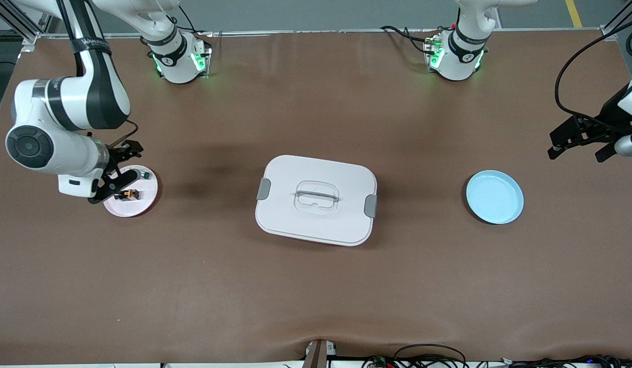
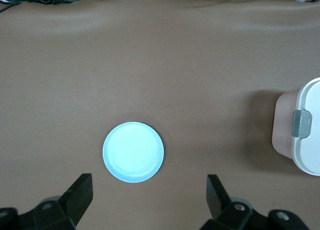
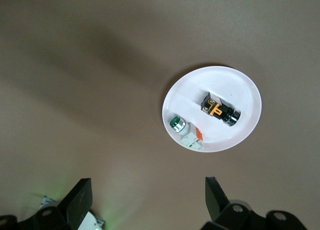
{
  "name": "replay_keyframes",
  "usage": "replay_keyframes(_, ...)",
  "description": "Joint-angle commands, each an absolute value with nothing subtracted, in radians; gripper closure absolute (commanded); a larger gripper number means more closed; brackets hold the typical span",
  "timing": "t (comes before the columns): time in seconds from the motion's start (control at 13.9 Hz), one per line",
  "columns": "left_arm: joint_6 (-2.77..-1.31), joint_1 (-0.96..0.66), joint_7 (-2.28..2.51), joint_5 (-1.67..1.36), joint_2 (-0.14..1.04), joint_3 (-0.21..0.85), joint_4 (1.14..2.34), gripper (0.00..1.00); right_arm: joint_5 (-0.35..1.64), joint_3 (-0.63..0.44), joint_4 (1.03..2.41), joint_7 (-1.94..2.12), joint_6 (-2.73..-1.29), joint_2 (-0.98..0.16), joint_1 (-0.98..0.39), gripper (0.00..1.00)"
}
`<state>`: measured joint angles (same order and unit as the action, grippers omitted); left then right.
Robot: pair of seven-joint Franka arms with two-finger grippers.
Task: Transfer orange switch to right arm and place
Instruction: 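Open the right gripper and raise it off the white plate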
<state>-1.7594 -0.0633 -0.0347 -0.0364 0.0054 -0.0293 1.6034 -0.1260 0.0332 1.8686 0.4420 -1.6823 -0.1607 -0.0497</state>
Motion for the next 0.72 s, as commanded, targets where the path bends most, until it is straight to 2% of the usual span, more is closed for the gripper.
replay_keyframes(0.0, -1.683, -0.081, -0.014, -0.018, 0.083, -0.037, 1.485, 0.00, -0.042, 0.028, 1.787, 0.379, -1.590, -0.163, -0.066, 0.00)
replay_keyframes(0.43, -1.638, -0.069, 0.075, -0.014, 0.017, 0.021, 1.535, 0.00, -0.009, 0.017, 1.691, 0.247, -1.462, -0.124, -0.037, 0.00)
replay_keyframes(0.65, -1.710, -0.063, 0.069, -0.012, -0.114, 0.021, 1.697, 0.00, -0.009, 0.017, 1.657, 0.235, -1.462, -0.123, -0.005, 0.00)
